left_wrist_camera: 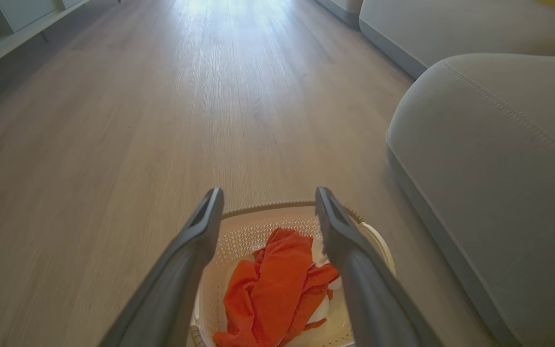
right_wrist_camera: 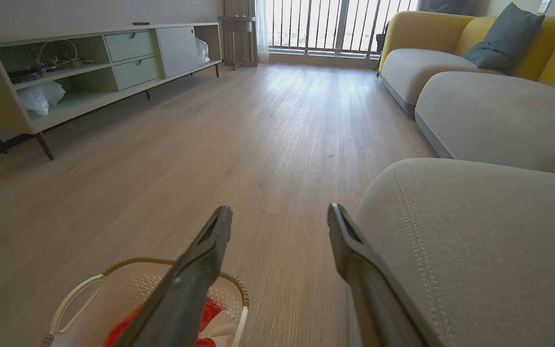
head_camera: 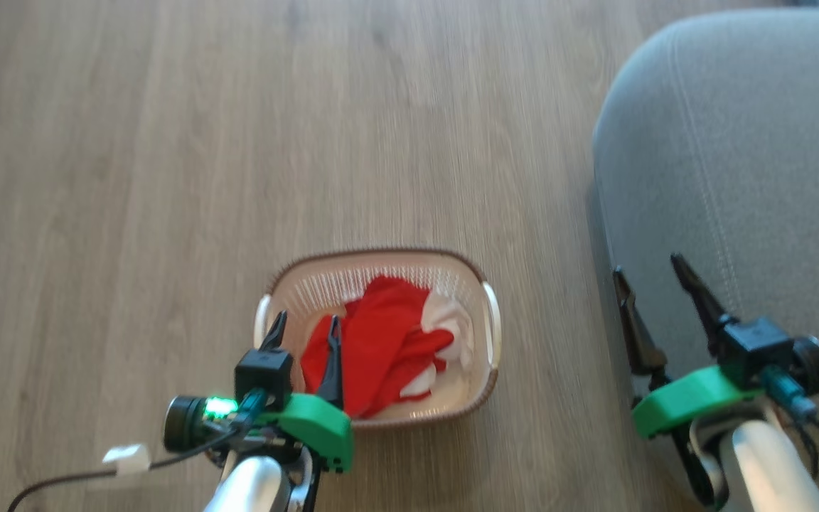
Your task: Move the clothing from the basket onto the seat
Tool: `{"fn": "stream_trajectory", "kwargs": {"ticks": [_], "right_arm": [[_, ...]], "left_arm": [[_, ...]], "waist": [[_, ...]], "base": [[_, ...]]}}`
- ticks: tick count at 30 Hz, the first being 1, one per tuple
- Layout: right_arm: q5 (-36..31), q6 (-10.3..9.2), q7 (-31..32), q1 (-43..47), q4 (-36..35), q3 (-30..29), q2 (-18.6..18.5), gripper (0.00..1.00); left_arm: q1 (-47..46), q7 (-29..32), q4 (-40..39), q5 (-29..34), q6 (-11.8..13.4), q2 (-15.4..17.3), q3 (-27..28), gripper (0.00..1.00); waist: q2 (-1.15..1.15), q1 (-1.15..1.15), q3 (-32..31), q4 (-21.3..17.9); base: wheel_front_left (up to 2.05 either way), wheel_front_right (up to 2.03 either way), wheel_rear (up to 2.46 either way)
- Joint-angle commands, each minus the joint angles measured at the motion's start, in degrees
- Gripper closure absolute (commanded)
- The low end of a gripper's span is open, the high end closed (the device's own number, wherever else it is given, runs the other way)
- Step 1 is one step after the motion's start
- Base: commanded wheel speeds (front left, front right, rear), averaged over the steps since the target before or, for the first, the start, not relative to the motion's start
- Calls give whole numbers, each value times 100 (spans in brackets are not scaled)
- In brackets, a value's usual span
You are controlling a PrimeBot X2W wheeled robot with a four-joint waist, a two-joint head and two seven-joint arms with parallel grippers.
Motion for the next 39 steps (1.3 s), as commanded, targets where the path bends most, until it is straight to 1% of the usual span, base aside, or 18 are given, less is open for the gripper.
{"fn": "stream_trajectory", "kwargs": {"ticks": [1,3,4,6,7,10,13,19,23,27,29,31,33,35,37,39], "right_arm": [[55,0,-54,-308,-228,101,-91,0],[105,0,-54,-400,-289,86,-135,0],[156,0,-54,-500,-359,88,-202,0],[227,0,-54,-580,-428,107,-275,0],[227,0,-54,-580,-428,107,-275,0],[276,0,-54,-682,-508,156,-384,0],[312,0,-54,-792,-601,152,-418,0],[448,0,-54,-984,-746,292,-315,0],[545,0,-54,-1021,-831,458,-224,0],[644,0,-54,-1082,-853,630,-171,0],[679,0,-54,-1120,-870,690,-140,0],[755,0,-54,-1172,-885,757,-89,0],[825,0,-54,-1227,-917,816,-46,0],[868,0,-54,-1267,-967,871,-19,0],[911,0,-54,-1276,-1015,907,3,0],[941,0,-54,-1287,-1061,931,16,0]], "left_arm": [[-362,-72,-7,44,-16,-15,69,0],[-552,-72,290,68,-14,-15,-62,0],[-799,-72,697,26,-10,-15,-222,0],[-1148,-72,1189,84,-66,-15,-487,0],[-1148,-72,1189,84,-66,-15,-487,0],[-1757,-72,1868,146,-157,-15,-846,0],[-2365,-72,2462,298,-333,-15,-1243,0],[-3366,-72,3745,283,-602,-15,-1685,0],[-3942,-53,4418,228,-614,-15,-1886,0],[-4474,133,4863,267,-754,-15,-2173,0],[-4711,255,5036,422,-826,-15,-2414,0],[-4915,442,5183,517,-883,-15,-2565,0],[-5093,624,5281,620,-998,-15,-2713,0],[-5233,873,5348,622,-1087,-13,-2752,0],[-5372,1110,5386,602,-1090,12,-2748,0],[-5519,1279,5406,571,-1023,62,-2719,0]], "waist": [[0,0,514,-200],[0,0,852,-302],[0,0,1210,-403],[0,0,1565,-502],[0,0,1565,-502],[0,0,2083,-639],[0,0,2550,-760],[0,0,3254,-1004],[0,0,3640,-1160],[0,0,3989,-1272],[0,0,4129,-1322],[0,0,4264,-1398],[0,0,4396,-1477],[0,0,4522,-1545],[0,0,4637,-1599],[0,0,4757,-1645]], "base": [[0,0,0],[0,0,0],[0,0,0],[0,0,0],[0,0,0],[0,0,0],[0,0,0],[0,0,0],[0,0,0],[0,0,0],[0,0,0],[0,0,0],[0,0,0],[0,0,0],[0,0,0],[0,0,0]]}}
